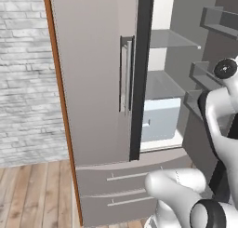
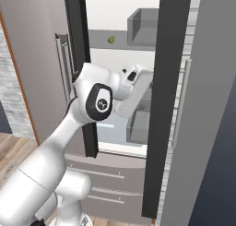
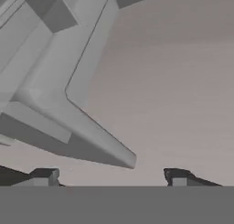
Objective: There is a bowl on the dining counter. Grab a lemon wedge from the fridge and place it in the bowl. Then get the liquor bottle and glass cup from the cabinet and place them next to the bowl.
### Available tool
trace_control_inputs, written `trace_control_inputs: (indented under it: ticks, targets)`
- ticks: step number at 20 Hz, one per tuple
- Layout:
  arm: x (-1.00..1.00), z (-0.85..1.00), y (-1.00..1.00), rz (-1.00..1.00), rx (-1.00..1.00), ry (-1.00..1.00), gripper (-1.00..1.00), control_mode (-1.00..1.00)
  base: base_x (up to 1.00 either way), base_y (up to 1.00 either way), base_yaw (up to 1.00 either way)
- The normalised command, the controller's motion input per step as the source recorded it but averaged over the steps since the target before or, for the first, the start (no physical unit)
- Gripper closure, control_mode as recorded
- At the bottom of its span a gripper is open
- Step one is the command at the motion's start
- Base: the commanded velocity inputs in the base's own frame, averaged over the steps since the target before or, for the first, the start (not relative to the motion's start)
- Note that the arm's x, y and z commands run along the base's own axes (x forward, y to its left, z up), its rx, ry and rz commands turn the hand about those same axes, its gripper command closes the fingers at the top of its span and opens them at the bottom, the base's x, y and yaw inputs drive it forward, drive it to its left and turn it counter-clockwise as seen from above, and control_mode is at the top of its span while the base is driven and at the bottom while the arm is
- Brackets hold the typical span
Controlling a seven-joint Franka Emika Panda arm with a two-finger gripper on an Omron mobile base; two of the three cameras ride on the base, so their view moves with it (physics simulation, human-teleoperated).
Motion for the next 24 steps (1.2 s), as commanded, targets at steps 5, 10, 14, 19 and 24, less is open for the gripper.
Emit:
trace_control_inputs:
  ticks: [5, 10, 14, 19, 24]
  targets:
    - [-0.58, 0.01, 0.90, 0.00, 0.00, -0.09, -1.00, -1.00, 0.00, 0.00, 0.00]
    - [-0.32, 0.00, 1.00, 0.00, 0.17, -0.08, -1.00, -1.00, 0.00, 0.00, 0.00]
    - [-0.12, 0.00, 0.99, 0.02, 0.50, -0.07, -1.00, -1.00, 0.00, 0.00, 0.00]
    - [0.00, 0.00, 1.00, 0.00, 0.56, -0.10, -1.00, -1.00, 0.00, 0.00, 0.00]
    - [0.00, 0.00, 1.00, 0.00, 0.46, -0.17, -1.00, -1.00, 0.00, 0.00, 0.00]
